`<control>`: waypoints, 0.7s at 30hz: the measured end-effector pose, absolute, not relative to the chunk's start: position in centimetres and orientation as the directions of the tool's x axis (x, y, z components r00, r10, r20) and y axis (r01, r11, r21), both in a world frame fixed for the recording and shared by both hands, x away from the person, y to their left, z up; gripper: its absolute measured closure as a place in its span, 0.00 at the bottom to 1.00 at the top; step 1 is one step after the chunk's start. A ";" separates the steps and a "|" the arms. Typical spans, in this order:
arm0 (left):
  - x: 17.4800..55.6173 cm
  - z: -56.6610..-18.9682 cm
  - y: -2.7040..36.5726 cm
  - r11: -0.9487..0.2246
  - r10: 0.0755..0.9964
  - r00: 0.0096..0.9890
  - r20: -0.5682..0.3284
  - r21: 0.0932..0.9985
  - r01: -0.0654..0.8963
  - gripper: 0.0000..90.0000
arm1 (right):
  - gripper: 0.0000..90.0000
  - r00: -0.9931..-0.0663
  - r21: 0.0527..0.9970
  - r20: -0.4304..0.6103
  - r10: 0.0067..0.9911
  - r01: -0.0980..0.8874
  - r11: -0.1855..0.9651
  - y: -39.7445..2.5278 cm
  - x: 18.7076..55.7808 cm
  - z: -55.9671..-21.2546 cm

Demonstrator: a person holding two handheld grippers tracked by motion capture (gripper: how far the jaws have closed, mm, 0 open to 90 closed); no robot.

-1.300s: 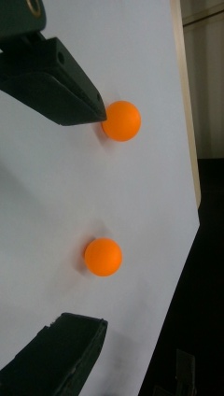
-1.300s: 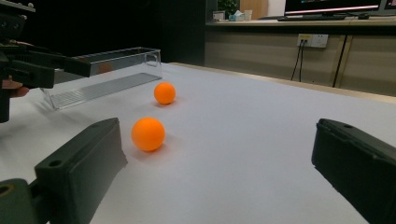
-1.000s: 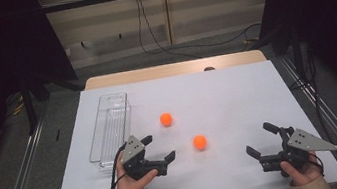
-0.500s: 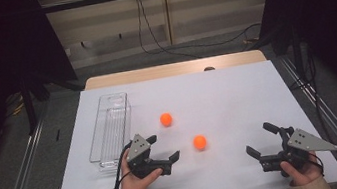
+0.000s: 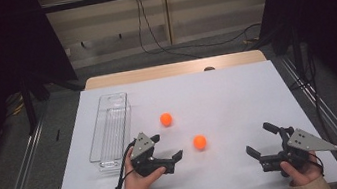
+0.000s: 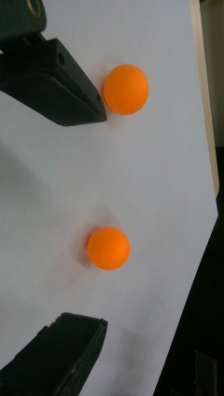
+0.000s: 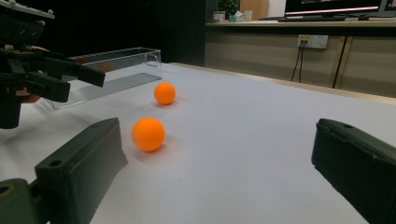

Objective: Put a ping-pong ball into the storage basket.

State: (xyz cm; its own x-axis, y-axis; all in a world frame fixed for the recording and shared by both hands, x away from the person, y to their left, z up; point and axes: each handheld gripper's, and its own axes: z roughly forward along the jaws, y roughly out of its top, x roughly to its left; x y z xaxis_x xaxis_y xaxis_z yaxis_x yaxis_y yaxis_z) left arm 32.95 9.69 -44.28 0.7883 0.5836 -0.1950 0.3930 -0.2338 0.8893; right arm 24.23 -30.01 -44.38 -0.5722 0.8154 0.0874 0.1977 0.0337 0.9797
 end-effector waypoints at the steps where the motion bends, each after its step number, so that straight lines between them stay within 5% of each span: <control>1: 33.0 -44.3 9.6 -0.235 0.582 0.789 -0.194 0.889 0.392 0.03 | 0.02 -0.572 0.980 0.088 0.815 0.199 0.034 -30.0 24.2 -44.4; 21: 33.4 -44.5 8.1 -0.258 0.569 0.798 -0.196 0.880 0.400 0.04 | 0.02 -0.575 0.980 0.089 0.813 0.198 0.033 -30.0 24.2 -44.4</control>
State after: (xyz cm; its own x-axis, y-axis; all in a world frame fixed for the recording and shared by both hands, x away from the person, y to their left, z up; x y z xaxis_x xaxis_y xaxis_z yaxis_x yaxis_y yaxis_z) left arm 33.45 8.11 -44.50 0.7983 0.5693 -0.1963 0.4001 -0.2577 0.8795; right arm 24.24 -29.95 -44.37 -0.5749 0.8134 0.0886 0.1981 0.0332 0.9796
